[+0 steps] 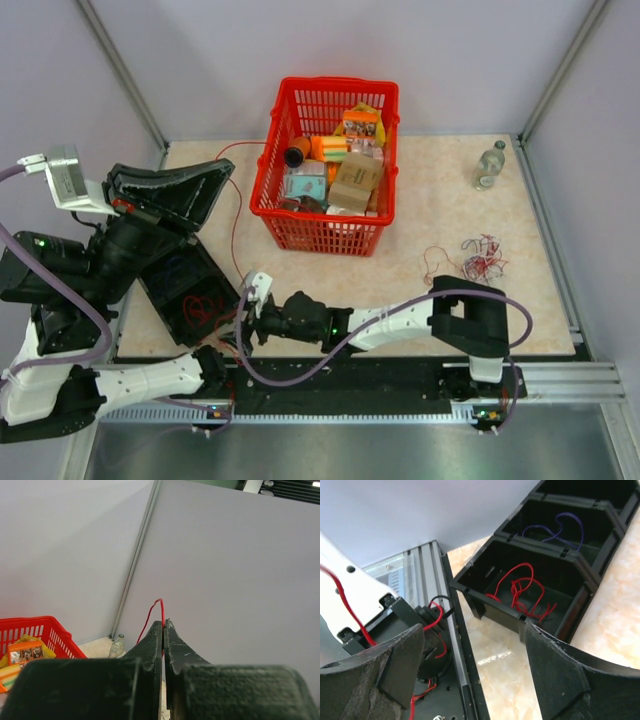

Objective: Untangle the cables

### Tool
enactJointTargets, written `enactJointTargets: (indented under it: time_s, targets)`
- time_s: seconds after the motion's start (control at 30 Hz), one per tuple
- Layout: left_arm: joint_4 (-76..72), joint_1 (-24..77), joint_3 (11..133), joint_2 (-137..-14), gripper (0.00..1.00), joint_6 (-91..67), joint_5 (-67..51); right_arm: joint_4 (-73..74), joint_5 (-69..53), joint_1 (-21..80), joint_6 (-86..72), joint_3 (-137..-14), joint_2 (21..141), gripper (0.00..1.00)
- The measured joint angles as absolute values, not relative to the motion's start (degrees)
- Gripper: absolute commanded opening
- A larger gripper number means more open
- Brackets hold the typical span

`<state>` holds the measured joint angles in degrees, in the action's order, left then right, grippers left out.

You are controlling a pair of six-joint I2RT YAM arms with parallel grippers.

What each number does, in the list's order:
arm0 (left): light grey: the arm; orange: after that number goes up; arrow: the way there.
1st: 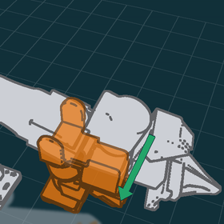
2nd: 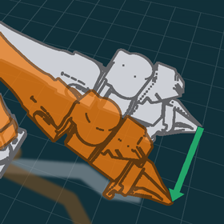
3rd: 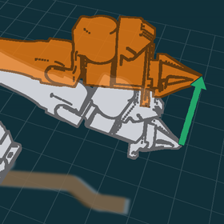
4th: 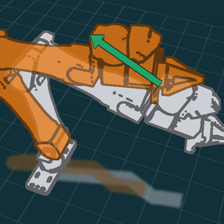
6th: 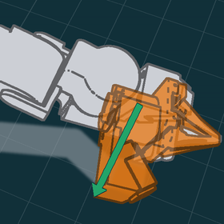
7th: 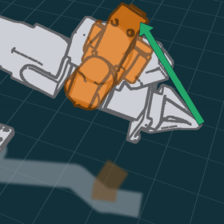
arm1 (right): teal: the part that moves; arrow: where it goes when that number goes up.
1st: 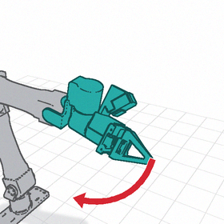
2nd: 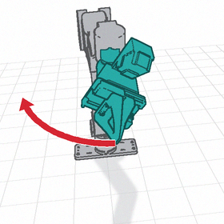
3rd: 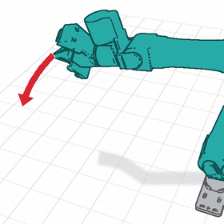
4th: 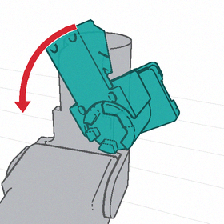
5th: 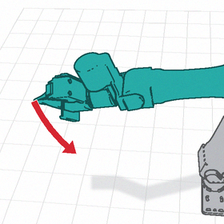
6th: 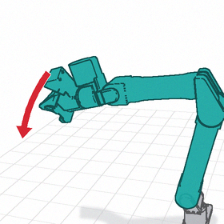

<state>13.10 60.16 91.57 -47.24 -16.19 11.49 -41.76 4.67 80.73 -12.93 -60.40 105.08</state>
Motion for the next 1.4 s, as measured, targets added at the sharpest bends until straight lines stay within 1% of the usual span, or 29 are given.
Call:
enactJointTargets:
  time_s: [0.03,0.1,0.17,0.3,0.43,0.57,0.67,0.77,0.9,0.97,1.1,1.13,1.27,1.3,1.33,1.4]
  targets:
    - [13.2,60.2,91.5,-47.2,0.0,-16.1,11.6,-41.8,4.7,81.1,-13.0,-60.6,106.0,0.74]
    - [13.4,60.2,91.3,-47.1,0.0,-15.9,11.7,-41.9,4.8,81.8,-13.1,-60.9,107.3,0.73]
    - [13.5,60.2,91.3,-47.0,0.0,-15.7,11.7,-41.9,5.5,82.2,-13.2,-60.8,107.8,0.77]
    - [13.7,60.2,91.3,-46.8,0.0,-15.2,11.9,-40.8,8.4,82.3,-13.5,-60.4,107.3,0.8]
    - [13.8,60.2,91.3,-46.6,0.0,-14.9,12.3,-37.2,12.2,82.7,-13.2,-56.2,103.2,0.84]
    - [14.0,60.2,91.3,-46.6,0.0,-14.7,12.8,-31.4,17.1,84.8,-10.5,-54.7,98.5,0.85]
    - [14.3,60.2,91.2,-46.6,0.0,-14.5,13.0,-30.2,16.5,85.8,-9.5,-54.4,95.3,0.87]
    - [14.6,60.1,91.1,-46.6,0.0,-14.4,13.0,-31.2,12.5,85.8,-8.8,-54.5,93.6,0.87]
    - [14.9,60.2,90.5,-46.4,0.0,-14.4,13.0,-31.3,8.8,85.8,-8.5,-59.0,98.8,0.86]
    - [15.0,60.2,90.5,-46.3,0.0,-14.5,13.1,-31.2,9.0,85.8,-8.1,-61.9,102.8,0.83]
    - [15.2,60.2,90.5,-46.2,0.0,-14.4,13.2,-30.6,12.6,85.8,-7.2,-64.1,107.9,0.73]
    - [15.3,60.2,90.5,-46.1,0.0,-14.4,13.2,-30.6,13.6,85.8,-7.0,-64.2,108.5,0.69]
    - [15.7,60.2,90.5,-45.6,0.0,-14.5,13.3,-30.5,18.0,85.7,-5.4,-64.2,109.4,0.46]
    - [15.7,60.2,90.4,-45.4,0.0,-14.5,13.4,-31.2,18.3,85.7,-5.3,-64.2,109.4,0.39]
    - [15.7,60.2,90.3,-45.2,0.0,-14.5,13.4,-32.1,18.2,85.7,-5.1,-64.2,109.4,0.29]
    - [15.7,60.2,90.2,-44.8,0.0,-14.5,13.6,-33.6,18.0,85.7,-4.9,-64.1,109.4,0.0]
